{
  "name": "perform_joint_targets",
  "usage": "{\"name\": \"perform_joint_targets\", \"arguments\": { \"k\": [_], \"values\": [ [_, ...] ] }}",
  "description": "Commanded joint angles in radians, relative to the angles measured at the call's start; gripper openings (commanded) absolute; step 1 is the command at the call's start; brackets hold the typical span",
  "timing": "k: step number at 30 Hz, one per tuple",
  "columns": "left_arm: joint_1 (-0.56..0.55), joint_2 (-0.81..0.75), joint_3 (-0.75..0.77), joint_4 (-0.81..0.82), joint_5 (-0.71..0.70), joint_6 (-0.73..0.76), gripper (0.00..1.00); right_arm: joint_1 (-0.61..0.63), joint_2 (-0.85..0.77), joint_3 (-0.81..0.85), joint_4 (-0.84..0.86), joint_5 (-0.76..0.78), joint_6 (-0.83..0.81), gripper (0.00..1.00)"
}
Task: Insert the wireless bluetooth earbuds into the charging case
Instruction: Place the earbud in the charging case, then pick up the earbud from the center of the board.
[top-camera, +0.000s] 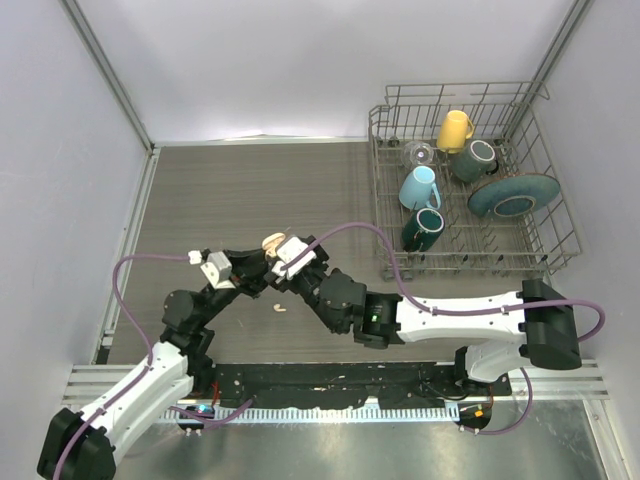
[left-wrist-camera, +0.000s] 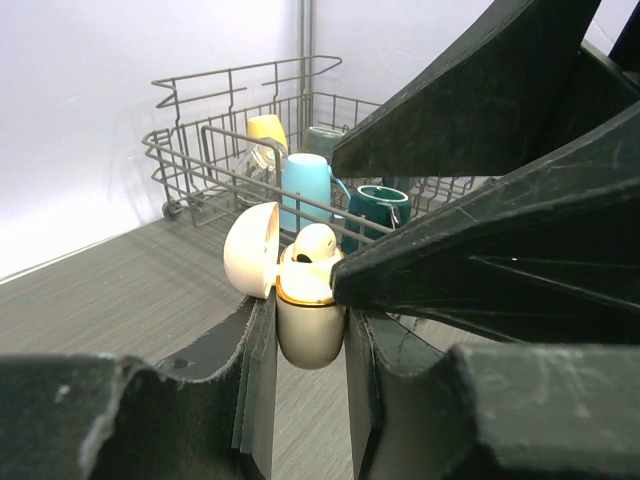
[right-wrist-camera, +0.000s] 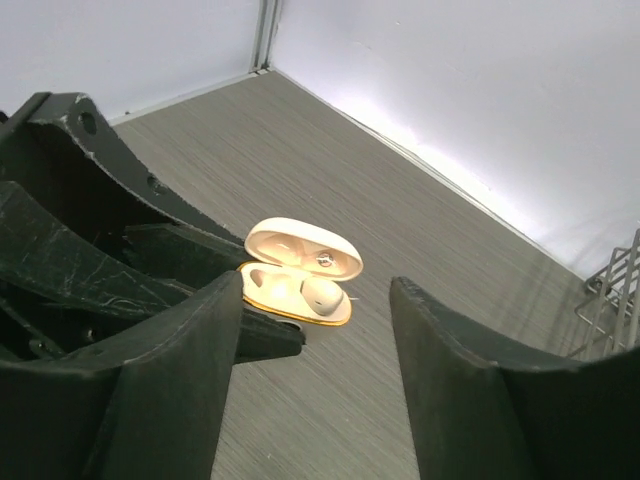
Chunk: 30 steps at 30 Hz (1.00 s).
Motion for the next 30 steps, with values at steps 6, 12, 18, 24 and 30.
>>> {"name": "perform_joint_targets", "arguments": {
  "k": [6, 12, 18, 24, 30],
  "values": [
    [0.004, -0.012, 0.013, 0.096, -0.050, 0.035, 0.00, -0.016, -0.102, 0.076, 0.116, 0.179, 0.189, 0.84],
    [0.004, -0.027, 0.010, 0.088, -0.087, 0.053, 0.00, -0.209, -0.121, 0.288, -0.358, 0.123, 0.580, 0.86],
    [0.003, -0.030, 0.013, 0.109, -0.170, 0.075, 0.00, -0.381, -0.110, 0.380, -0.632, -0.058, 0.896, 0.87],
    [0.004, -0.022, 0.064, 0.119, -0.245, 0.121, 0.00, -0.471, -0.182, 0.234, -0.703, -0.095, 1.077, 0.87],
    [0.003, 0.031, 0.136, 0.143, -0.305, 0.150, 0.00, -0.511, -0.204, 0.197, -0.792, -0.205, 1.062, 0.87]
  ]
}}
